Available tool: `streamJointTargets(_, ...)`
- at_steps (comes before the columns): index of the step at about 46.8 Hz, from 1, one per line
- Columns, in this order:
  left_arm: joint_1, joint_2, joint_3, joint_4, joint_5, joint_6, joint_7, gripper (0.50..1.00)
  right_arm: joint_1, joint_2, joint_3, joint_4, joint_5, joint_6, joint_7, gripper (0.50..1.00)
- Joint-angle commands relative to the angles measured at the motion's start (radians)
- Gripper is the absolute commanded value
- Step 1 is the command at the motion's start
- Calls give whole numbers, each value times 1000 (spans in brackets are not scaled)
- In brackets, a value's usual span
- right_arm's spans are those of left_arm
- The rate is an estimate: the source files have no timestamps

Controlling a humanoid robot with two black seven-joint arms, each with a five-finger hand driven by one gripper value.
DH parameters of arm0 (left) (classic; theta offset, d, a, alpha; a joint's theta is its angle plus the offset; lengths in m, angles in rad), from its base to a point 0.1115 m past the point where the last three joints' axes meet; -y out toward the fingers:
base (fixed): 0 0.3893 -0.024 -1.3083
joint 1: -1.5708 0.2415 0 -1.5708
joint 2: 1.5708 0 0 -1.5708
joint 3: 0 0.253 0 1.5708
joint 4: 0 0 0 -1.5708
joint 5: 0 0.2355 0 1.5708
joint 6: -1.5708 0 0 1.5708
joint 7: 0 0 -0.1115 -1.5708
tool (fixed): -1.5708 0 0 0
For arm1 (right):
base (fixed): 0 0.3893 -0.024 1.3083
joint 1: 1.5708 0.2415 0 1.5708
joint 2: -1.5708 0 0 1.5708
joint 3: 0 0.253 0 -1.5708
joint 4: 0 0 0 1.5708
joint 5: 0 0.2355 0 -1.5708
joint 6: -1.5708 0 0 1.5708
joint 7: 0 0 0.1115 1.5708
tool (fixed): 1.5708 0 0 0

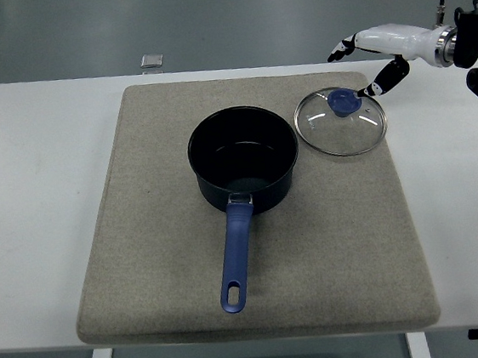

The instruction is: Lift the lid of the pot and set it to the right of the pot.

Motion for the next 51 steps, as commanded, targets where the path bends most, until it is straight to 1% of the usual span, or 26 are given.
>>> streamJointTargets(1, 0, 0, -1, 0, 0, 0, 0, 1000, 15, 7, 2, 0, 26, -2, 0, 885)
streamJointTargets(14, 0, 0, 0, 0, 1, 0, 0, 1000, 33, 16, 5, 38, 176, -7, 0, 887)
streamJointTargets(21, 0, 0, 0, 0, 0, 0, 0, 1000, 46, 38, 7, 38, 284, -7, 0, 887)
streamJointTargets(33, 0, 0, 0, 0, 0, 0, 0, 1000, 60, 58, 62, 40, 642, 4, 0, 887)
streamJointTargets(41, 0, 0, 0, 0, 0, 0, 0, 1000, 69, 73, 85, 38, 808, 8, 0, 887)
streamJointTargets(47, 0, 0, 0, 2, 0, 0, 0, 1000, 64, 74, 90, 40, 958, 13, 0, 887)
streamJointTargets(51, 0, 0, 0, 2, 0, 0, 0, 1000, 58, 78, 90, 38, 1031, 13, 0, 887)
